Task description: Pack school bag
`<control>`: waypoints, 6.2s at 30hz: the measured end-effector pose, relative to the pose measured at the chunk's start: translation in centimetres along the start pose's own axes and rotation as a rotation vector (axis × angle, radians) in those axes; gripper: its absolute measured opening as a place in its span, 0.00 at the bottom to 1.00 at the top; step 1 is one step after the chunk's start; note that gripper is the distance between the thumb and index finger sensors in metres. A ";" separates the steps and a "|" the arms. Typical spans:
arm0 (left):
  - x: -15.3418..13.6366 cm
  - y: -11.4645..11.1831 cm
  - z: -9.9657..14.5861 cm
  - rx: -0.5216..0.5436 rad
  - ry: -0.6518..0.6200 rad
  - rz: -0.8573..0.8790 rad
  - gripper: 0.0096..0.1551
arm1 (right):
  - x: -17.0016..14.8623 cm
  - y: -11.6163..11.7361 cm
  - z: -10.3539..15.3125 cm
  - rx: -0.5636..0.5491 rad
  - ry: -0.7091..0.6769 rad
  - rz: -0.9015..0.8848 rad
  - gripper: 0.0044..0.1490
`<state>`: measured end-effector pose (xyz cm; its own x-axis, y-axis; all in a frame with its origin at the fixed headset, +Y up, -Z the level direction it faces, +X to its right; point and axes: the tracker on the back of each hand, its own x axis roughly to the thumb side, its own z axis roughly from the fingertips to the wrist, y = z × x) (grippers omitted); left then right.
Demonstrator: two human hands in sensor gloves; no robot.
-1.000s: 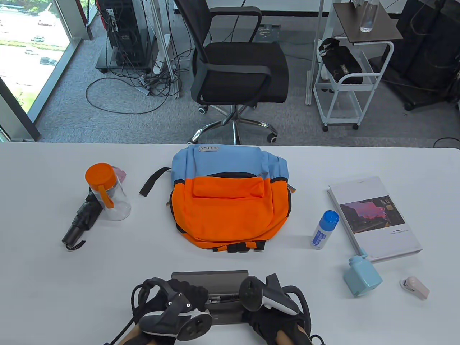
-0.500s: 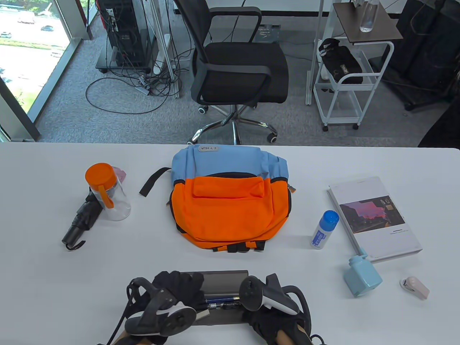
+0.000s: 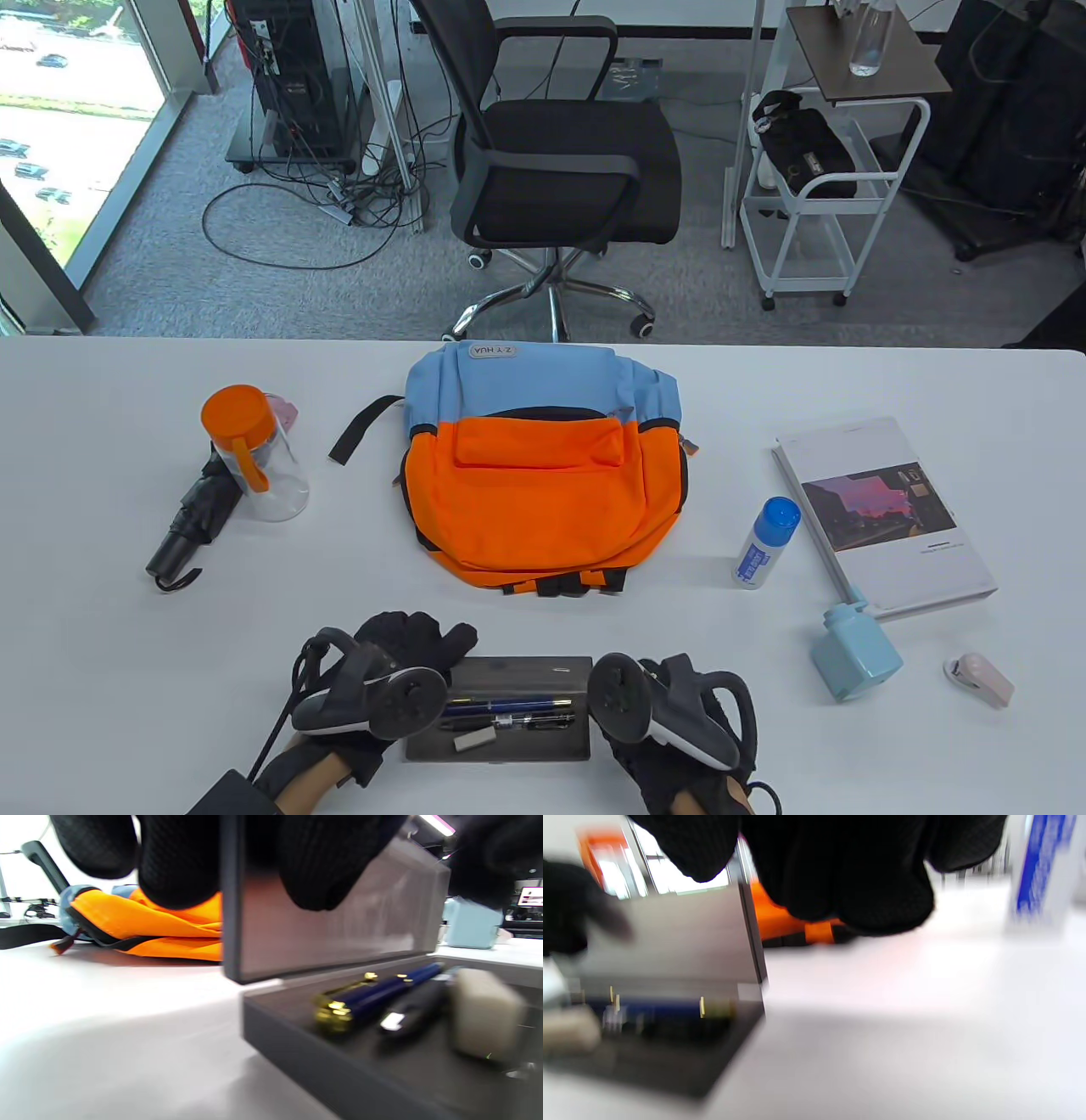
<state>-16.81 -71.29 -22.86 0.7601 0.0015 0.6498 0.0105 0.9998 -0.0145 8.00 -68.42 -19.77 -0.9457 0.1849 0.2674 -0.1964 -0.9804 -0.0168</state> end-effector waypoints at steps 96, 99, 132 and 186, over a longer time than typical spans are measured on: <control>-4.7 14.5 -15.1 0.287 0.229 -0.212 0.23 | 5.2 6.5 0.1 0.442 -0.412 0.519 0.61; -5.6 15.4 -14.7 0.384 0.270 -0.051 0.23 | 5.3 5.4 0.3 0.394 -0.452 0.371 0.59; -8.1 17.1 -13.7 0.260 0.187 0.260 0.23 | 6.2 2.1 -15.7 0.162 0.229 -0.126 0.49; -7.0 16.1 -13.0 0.253 0.260 0.202 0.23 | 3.3 -0.2 -11.3 0.057 0.095 0.536 0.54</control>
<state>-13.49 -55.44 -37.54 0.8696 0.2259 0.4390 -0.2912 0.9527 0.0866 1.97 -66.83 -29.79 -0.9292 -0.3391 0.1471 0.3316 -0.9406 -0.0734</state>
